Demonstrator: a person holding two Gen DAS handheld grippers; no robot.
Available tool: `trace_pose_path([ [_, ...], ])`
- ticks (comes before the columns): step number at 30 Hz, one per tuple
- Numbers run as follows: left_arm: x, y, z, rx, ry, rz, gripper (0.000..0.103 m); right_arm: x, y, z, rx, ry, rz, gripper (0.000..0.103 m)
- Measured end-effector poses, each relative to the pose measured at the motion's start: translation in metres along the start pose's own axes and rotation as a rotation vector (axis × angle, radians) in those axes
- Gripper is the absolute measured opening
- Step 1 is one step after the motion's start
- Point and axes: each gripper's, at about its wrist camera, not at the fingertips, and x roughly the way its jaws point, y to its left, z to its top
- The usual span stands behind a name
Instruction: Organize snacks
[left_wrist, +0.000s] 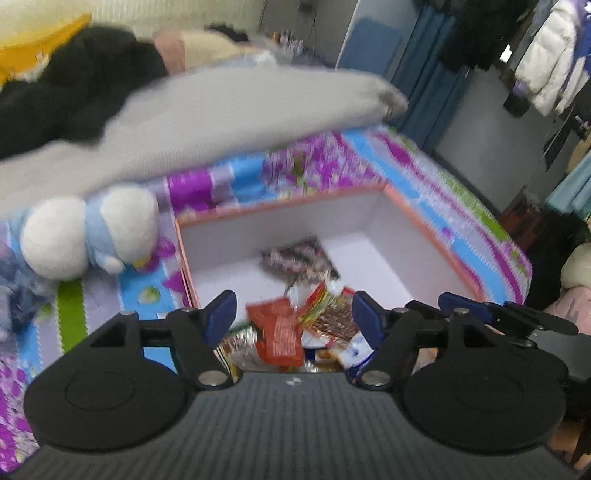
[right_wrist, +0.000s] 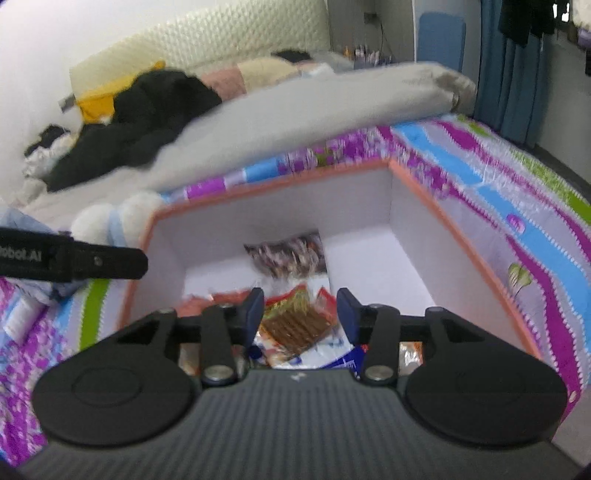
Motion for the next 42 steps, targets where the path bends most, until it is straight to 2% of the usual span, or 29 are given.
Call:
trace_pose_path([
  [4,-0.059,-0.009,0.01,-0.001,-0.116,-0.004,0.074,-0.048,0.012,0.02,-0.015,-0.099,0.008,0.046],
  [12,-0.163,-0.027,0.017,0.057,-0.26,0.007,0.074,-0.145,0.033,0.044,-0.024,-0.261,0.029,0.046],
  [17,-0.215,-0.032,-0.001,0.066,-0.333,0.013,0.074,-0.191,0.041,0.037,-0.028,-0.326,0.033,0.046],
  [22,-0.254,-0.033,-0.034,0.066,-0.365,0.016,0.074,-0.223,0.047,0.018,-0.026,-0.352,0.022,0.046],
  [31,-0.283,-0.029,-0.097,0.058,-0.355,0.028,0.074,-0.248,0.055,-0.029,-0.028,-0.333,0.003,0.046],
  [42,-0.276,-0.014,-0.171,0.025,-0.302,0.073,0.074,-0.241,0.063,-0.089,-0.012,-0.289,-0.007,0.046],
])
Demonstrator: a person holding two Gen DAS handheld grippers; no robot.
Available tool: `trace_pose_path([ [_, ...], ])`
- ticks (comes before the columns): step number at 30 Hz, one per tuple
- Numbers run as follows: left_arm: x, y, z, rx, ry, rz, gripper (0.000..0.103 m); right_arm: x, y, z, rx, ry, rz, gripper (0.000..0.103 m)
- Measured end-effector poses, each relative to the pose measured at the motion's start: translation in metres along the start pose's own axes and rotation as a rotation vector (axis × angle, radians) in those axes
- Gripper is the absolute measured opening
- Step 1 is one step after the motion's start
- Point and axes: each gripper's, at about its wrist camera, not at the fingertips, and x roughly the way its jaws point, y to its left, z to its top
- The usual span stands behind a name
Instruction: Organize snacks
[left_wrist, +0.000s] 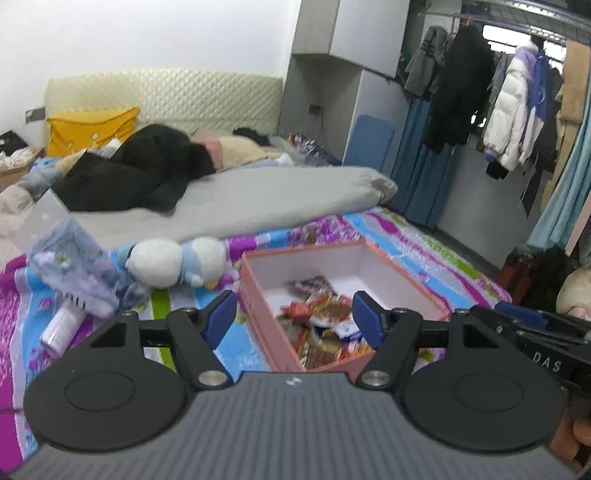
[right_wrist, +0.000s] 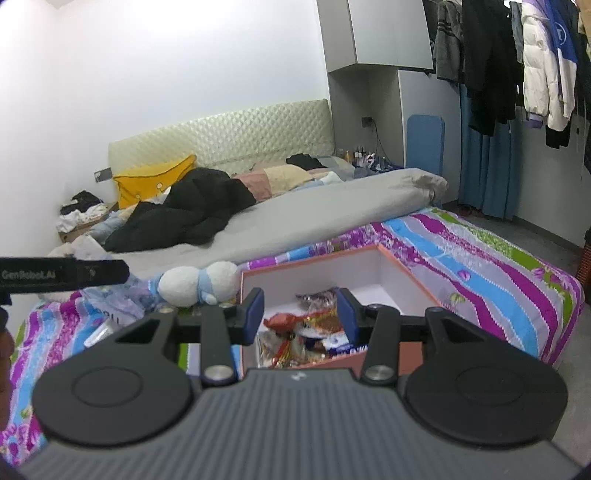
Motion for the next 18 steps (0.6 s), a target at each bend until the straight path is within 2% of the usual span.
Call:
trace_pose_path([
  [7,-0.004,0.01,-0.028,-0.023,0.029,0.034,0.074,-0.002,-0.005,-0.023,0.012,0.022,0.0,0.046],
  [18,0.001,0.02,-0.024,-0.033,0.038,0.048,0.074,-0.001,-0.014,-0.033,0.018,0.048,-0.023,0.046],
])
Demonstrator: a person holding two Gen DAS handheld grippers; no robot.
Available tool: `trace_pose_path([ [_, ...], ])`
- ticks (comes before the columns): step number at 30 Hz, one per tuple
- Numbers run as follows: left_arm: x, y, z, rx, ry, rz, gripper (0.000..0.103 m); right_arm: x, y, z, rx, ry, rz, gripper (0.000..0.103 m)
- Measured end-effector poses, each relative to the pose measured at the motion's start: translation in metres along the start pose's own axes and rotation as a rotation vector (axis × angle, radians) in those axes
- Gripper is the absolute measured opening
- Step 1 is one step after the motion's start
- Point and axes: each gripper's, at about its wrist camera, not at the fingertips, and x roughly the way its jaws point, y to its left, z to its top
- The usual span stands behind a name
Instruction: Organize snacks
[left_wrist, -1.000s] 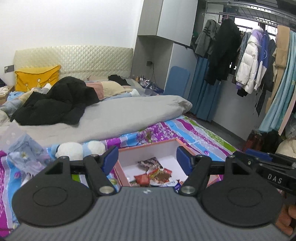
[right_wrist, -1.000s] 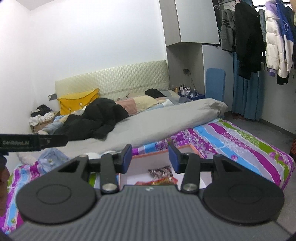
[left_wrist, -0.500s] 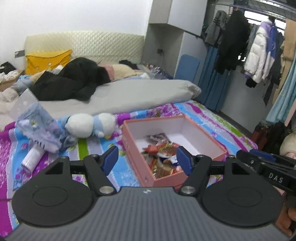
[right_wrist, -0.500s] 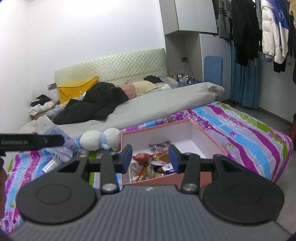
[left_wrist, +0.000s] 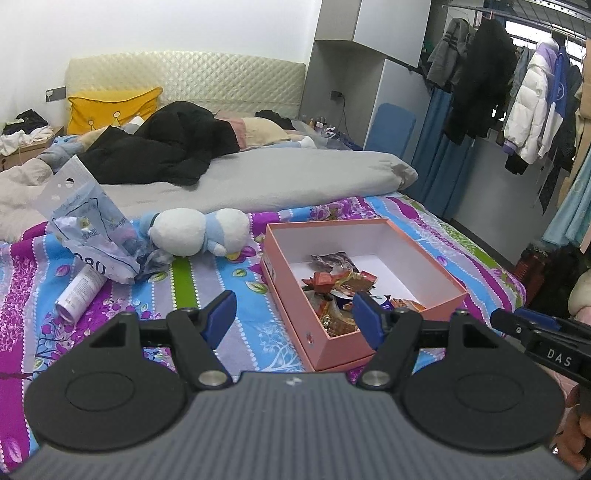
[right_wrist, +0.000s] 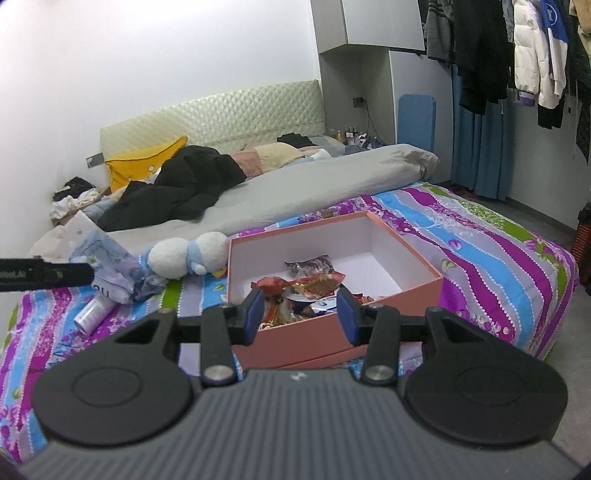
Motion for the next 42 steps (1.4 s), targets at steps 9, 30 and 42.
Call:
trace_pose_path([
  [9,0.001,-0.008,0.002,0.025,0.001,0.004,0.074,-0.003,0.001,0.002,0.003,-0.008,0.004,0.046],
  [30,-0.004,-0.011,0.004,0.036,-0.015,-0.006,0.074,-0.004,-0.001,0.004,0.014,-0.014,-0.011,0.046],
  [42,-0.002,-0.011,0.004,0.04,-0.017,-0.004,0.076,-0.005,-0.003,0.005,0.016,-0.023,-0.014,0.046],
])
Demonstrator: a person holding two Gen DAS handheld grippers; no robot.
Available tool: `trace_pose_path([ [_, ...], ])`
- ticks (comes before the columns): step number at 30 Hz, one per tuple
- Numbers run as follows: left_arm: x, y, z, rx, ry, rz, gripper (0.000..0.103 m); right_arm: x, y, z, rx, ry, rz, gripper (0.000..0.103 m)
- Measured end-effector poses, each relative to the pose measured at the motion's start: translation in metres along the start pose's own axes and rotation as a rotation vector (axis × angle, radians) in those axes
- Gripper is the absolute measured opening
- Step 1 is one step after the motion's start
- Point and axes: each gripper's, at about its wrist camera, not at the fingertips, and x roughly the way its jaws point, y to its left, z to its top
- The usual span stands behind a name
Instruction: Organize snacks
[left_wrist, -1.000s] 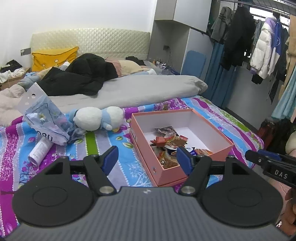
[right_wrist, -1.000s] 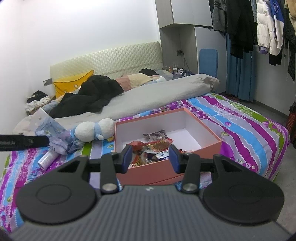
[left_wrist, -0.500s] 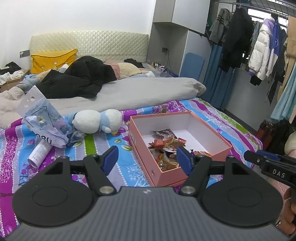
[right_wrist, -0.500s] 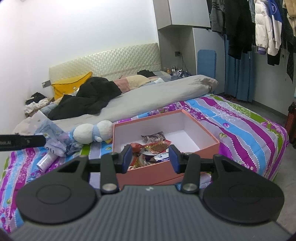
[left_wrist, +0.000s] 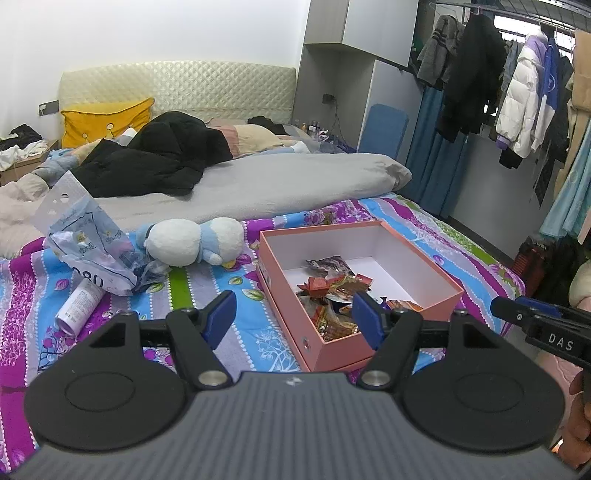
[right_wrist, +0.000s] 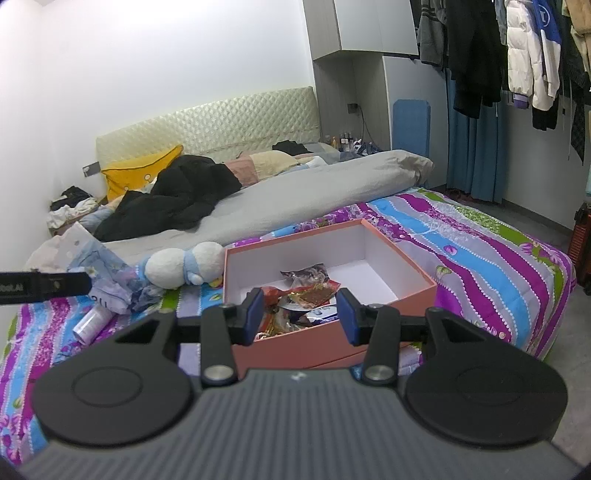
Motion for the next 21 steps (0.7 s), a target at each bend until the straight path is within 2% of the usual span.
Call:
trace_pose_path([
  [6,0.0014,0.0008,-0.0021,0.006,0.002,-0.006,0.08,0.0002,0.0008,0.0004,-0.003,-0.001,0.0,0.046],
  [8,0.001,0.0017,-0.0014,0.001,0.002,-0.012,0.087,0.0002,0.0003,0.0006,0.0,0.0,0.008,0.046],
  [10,0.0012,0.0028,-0.0005,-0.007,0.004,-0.015,0.09,-0.0003,-0.0008,0.0015,0.004,-0.008,0.006,0.059],
  [11,0.0014,0.0036,-0.0001,-0.015,0.009,-0.024,0.09,-0.0015,-0.0017,0.0018,0.007,-0.021,0.003,0.078],
  [12,0.0019,0.0048,0.0,-0.023,0.013,-0.035,0.092,-0.0035,-0.0027,0.0021,0.015,-0.041,-0.001,0.092],
  [14,0.0021,0.0054,0.0004,-0.028,0.011,-0.037,0.096,-0.0066,-0.0045,0.0039,0.026,-0.072,-0.012,0.099],
  [18,0.0024,0.0035,0.0012,-0.026,0.003,-0.018,0.102,-0.0032,-0.0076,0.0076,0.041,-0.049,-0.011,0.099],
  [21,0.0034,-0.0002,0.0016,-0.007,0.002,0.01,0.103,-0.0015,-0.0082,0.0076,0.036,-0.043,-0.017,0.1],
])
